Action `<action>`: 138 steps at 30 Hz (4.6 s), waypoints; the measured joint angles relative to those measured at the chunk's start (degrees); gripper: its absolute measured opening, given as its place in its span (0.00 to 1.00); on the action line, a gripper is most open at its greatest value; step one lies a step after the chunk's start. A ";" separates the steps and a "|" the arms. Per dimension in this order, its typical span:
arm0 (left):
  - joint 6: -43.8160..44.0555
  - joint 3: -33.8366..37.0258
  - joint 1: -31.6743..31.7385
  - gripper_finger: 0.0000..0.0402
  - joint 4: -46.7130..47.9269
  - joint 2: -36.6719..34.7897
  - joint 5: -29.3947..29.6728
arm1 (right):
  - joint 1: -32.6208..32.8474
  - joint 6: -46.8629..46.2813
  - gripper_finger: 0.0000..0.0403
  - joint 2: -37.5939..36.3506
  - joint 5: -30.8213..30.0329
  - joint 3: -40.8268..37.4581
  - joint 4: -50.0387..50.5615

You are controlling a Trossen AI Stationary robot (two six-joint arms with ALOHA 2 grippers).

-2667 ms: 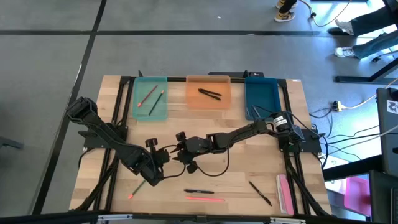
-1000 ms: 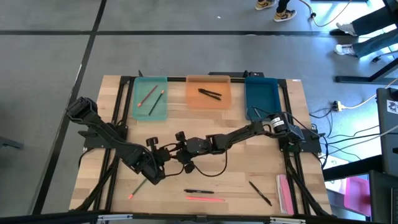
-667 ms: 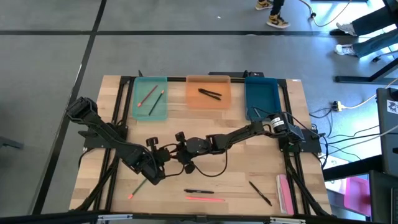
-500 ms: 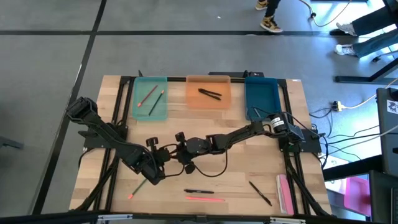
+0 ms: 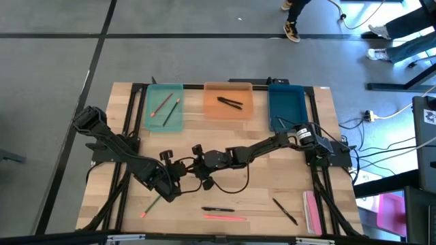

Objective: Sort crayons/erasers/pens/pencils in bins
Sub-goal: Put the red crayon into the blue bin, then put the green pencil into the light blue bin

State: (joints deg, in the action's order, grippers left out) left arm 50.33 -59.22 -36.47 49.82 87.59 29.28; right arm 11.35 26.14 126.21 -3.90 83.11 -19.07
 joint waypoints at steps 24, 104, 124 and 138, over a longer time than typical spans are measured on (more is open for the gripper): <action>-0.51 0.00 0.66 0.24 0.28 0.04 1.25 | -0.13 -0.34 0.11 -0.26 -5.40 0.00 0.58; -0.94 -0.03 -3.24 0.23 2.48 -4.46 24.13 | -15.79 -95.72 0.11 -40.61 -36.31 -34.30 84.86; -0.99 -0.04 -2.79 0.23 1.95 -4.46 23.54 | -22.61 -85.52 0.11 -40.83 -28.15 -37.09 75.86; -0.94 -0.04 -2.79 0.23 1.97 -4.46 23.34 | -22.62 -85.66 0.25 -40.81 -28.41 -37.07 75.58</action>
State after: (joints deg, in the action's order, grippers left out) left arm 49.39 -59.27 -39.27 51.79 83.13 52.62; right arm -11.27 -59.53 85.41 -32.32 46.04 56.51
